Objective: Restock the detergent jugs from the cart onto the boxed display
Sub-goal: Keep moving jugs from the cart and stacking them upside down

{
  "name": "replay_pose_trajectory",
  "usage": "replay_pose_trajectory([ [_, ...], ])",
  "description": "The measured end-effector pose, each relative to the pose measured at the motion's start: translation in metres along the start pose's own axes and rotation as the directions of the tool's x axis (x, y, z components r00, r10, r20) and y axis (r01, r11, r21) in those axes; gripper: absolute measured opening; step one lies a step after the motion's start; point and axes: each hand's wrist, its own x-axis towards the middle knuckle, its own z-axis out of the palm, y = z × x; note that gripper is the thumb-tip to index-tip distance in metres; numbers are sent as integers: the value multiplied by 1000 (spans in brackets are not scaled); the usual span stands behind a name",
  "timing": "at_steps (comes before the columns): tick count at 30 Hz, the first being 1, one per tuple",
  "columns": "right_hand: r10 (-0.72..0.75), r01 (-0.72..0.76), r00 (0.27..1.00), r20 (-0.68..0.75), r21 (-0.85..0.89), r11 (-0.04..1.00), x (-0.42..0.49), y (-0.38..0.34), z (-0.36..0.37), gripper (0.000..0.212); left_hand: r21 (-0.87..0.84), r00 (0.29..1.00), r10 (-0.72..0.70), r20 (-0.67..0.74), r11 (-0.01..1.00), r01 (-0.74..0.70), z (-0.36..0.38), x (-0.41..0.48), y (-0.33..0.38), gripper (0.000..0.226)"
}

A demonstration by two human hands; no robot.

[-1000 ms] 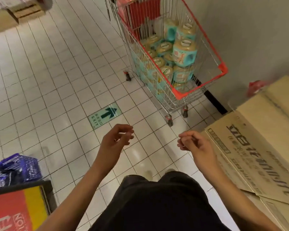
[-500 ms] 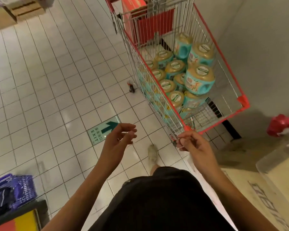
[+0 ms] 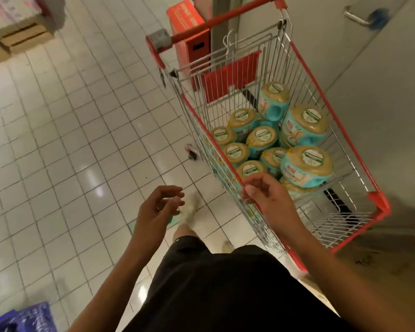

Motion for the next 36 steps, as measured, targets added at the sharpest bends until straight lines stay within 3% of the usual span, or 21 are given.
replay_pose_trajectory([
  [4, 25, -24, 996, -87, 5, 1000, 51, -18, 23, 35, 17, 994, 30, 104, 999, -32, -19, 86, 20, 17],
  [9, 87, -56, 966, -245, 132, 990, 90, -38, 41, 33, 40, 941, 69, 332, 995, -87, -26, 178, 63, 17],
  [13, 91, -53, 909, -407, 103, 993, 105, -41, 37, 28, 80, 861, 110, 496, 982, -171, -7, 238, 92, 23],
  [17, 140, -81, 814, -563, 129, 988, 107, -37, 11, 24, 87, 753, 125, 646, 968, -235, 40, 275, 113, 14],
  [23, 246, -161, 706, -664, 187, 969, 109, -23, -43, 12, 158, 614, 66, 787, 940, -303, 139, 301, 133, 16],
  [27, 266, -266, 700, -663, 103, 958, 114, -1, -89, 9, 232, 526, 8, 850, 891, -389, 210, 316, 140, 13],
  [30, 215, -349, 728, -652, -82, 934, 126, 18, -124, 13, 266, 460, -33, 887, 851, -452, 263, 334, 137, 11],
  [33, 220, -460, 776, -592, -291, 839, 143, 34, -154, 34, 314, 440, -60, 896, 787, -531, 314, 354, 126, 12],
  [36, 251, -529, 811, -528, -480, 700, 162, 46, -175, 61, 344, 426, -36, 904, 655, -673, 360, 380, 113, 33],
])
